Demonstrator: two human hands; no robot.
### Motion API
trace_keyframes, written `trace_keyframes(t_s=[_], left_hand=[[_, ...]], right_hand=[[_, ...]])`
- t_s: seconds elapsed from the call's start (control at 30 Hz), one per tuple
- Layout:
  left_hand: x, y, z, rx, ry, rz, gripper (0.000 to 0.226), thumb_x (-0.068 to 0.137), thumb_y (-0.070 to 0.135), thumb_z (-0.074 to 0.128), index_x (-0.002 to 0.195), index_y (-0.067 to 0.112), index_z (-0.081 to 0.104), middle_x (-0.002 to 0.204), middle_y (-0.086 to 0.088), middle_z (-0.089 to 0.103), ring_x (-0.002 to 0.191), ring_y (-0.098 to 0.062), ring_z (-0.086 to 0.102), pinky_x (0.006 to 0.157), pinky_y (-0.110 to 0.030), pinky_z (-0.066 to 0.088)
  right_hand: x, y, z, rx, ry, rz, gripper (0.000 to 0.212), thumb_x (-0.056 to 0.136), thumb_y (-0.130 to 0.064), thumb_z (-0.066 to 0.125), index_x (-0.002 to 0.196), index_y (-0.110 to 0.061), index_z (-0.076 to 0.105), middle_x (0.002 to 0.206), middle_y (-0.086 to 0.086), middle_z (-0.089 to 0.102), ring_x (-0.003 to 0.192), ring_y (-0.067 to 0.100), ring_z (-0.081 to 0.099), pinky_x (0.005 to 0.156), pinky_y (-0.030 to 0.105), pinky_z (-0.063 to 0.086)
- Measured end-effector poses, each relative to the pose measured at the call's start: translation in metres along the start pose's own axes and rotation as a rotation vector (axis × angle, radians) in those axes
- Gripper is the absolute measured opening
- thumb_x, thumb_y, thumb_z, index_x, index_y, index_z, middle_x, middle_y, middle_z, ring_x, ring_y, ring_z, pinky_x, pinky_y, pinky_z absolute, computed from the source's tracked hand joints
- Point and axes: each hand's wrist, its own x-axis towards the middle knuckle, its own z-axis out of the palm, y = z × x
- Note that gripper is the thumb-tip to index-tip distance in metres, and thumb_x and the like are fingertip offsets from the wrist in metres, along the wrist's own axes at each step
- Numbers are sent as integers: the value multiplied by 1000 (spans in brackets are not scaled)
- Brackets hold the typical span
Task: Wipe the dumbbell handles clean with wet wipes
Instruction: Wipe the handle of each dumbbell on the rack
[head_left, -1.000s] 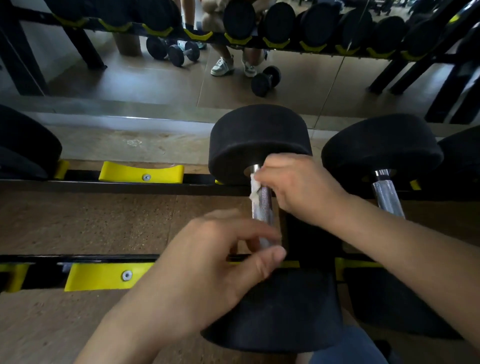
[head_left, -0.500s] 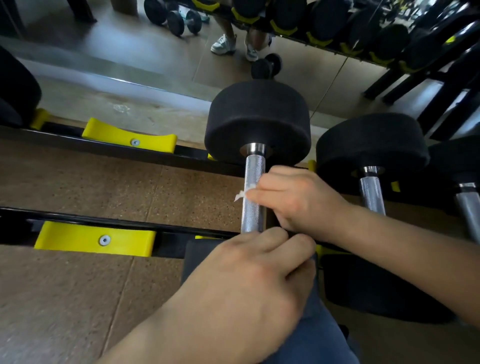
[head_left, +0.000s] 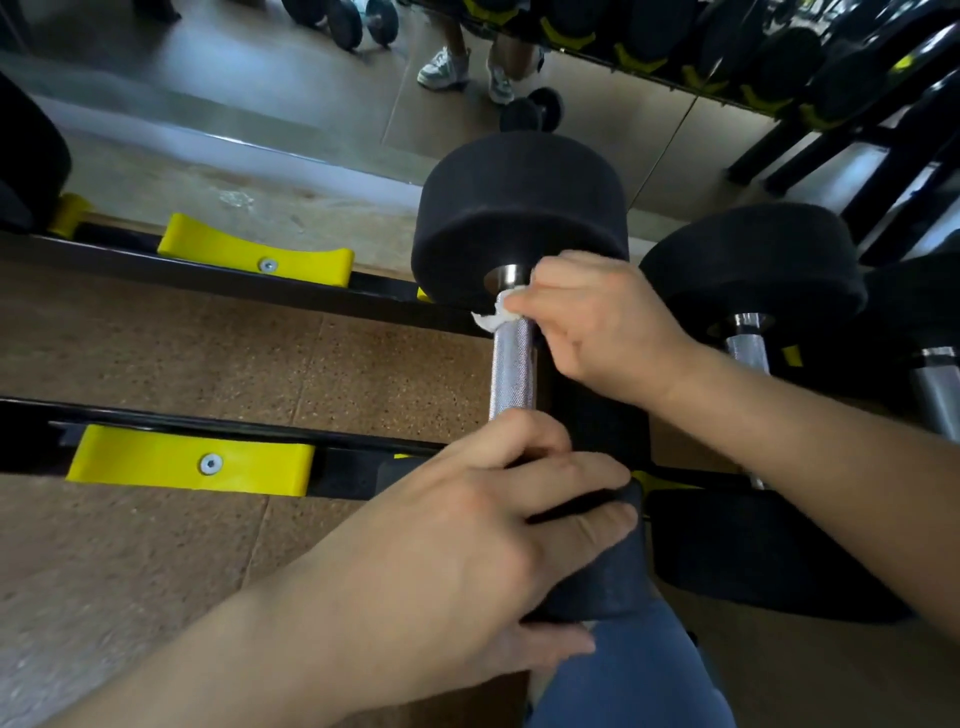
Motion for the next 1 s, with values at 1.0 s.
trace_keyframes(t_s=[1.0], left_hand=[[5, 6, -4, -287, 203, -195, 30, 80, 43, 70, 102, 25, 77, 119, 11, 63, 99, -15, 54, 85, -20, 44]], right_hand=[[-34, -42, 8, 649, 52, 887, 13, 82, -10, 70, 76, -21, 67, 56, -10, 64, 50, 0, 64, 56, 14, 51]])
